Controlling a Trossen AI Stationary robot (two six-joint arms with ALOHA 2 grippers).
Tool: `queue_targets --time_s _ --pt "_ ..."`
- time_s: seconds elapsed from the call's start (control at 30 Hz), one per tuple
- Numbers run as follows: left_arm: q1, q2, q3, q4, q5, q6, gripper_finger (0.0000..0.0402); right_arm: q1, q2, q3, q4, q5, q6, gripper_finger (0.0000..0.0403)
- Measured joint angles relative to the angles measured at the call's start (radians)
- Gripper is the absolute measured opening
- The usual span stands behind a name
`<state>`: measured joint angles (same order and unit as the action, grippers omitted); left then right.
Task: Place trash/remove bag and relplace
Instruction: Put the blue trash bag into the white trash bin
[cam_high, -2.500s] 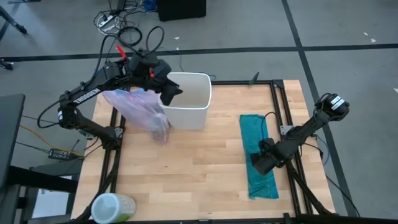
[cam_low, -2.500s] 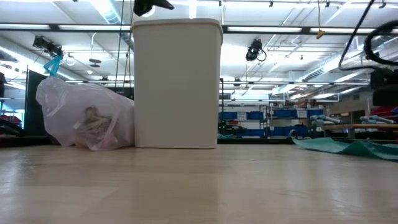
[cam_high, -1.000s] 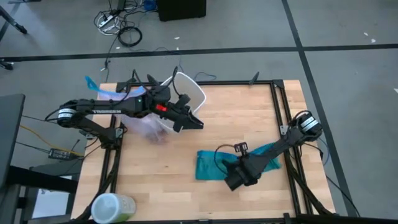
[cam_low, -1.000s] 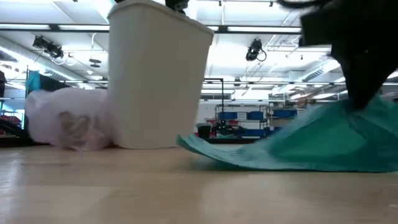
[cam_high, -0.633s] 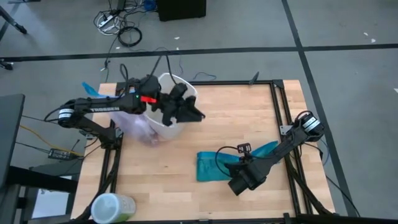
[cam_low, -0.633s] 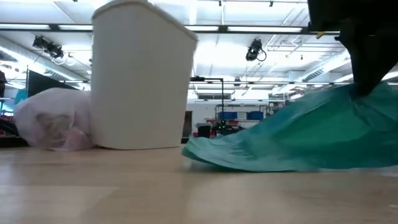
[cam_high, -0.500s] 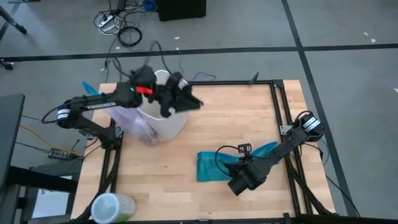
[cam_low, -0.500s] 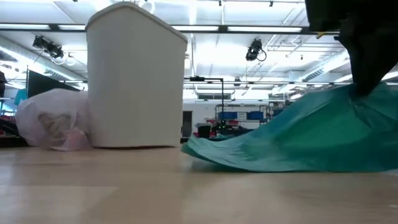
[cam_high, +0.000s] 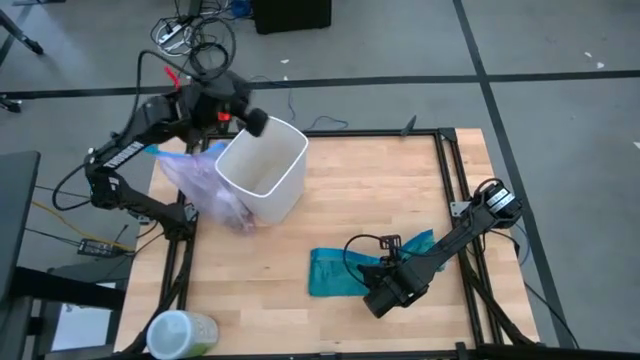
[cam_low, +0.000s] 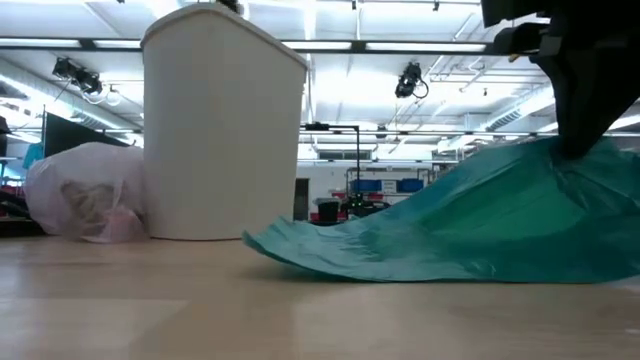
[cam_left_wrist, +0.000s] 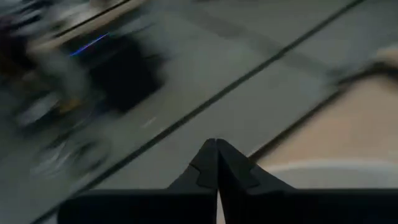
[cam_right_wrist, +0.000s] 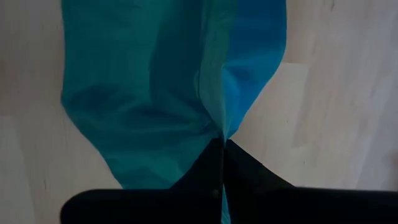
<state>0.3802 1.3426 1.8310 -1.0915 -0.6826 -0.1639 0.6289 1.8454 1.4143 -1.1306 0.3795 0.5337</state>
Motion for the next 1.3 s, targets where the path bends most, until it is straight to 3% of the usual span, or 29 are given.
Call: queue_targets --time_s 0.23,0.8,0.87,1.03,1.3 --pt "0.035 -0.006 -0.03 -0.489 -0.145 -0.315 0.0003 0.0 0.0 0.0 0.013 0.022 0.047 0.0" --pt "0.094 -0.2 -0.577 -0.465 -0.264 -0.735 0.0001 0.024 0.0 -0.001 0.025 0.043 0.156 0.0" --pt "0.083 -0.195 -0.621 -0.505 -0.183 -0.755 0.0002 0.028 0.0 -0.001 0.028 0.039 0.161 0.0" --pt "0.058 -0.2 -0.613 -0.386 -0.128 -0.728 0.0006 0.032 0.0 -0.001 0.029 0.042 0.177 0.0" --pt "-0.018 -0.186 -0.608 0.022 -0.081 -0.635 0.0008 0.031 0.0 -0.003 0.037 0.045 0.181 0.0"
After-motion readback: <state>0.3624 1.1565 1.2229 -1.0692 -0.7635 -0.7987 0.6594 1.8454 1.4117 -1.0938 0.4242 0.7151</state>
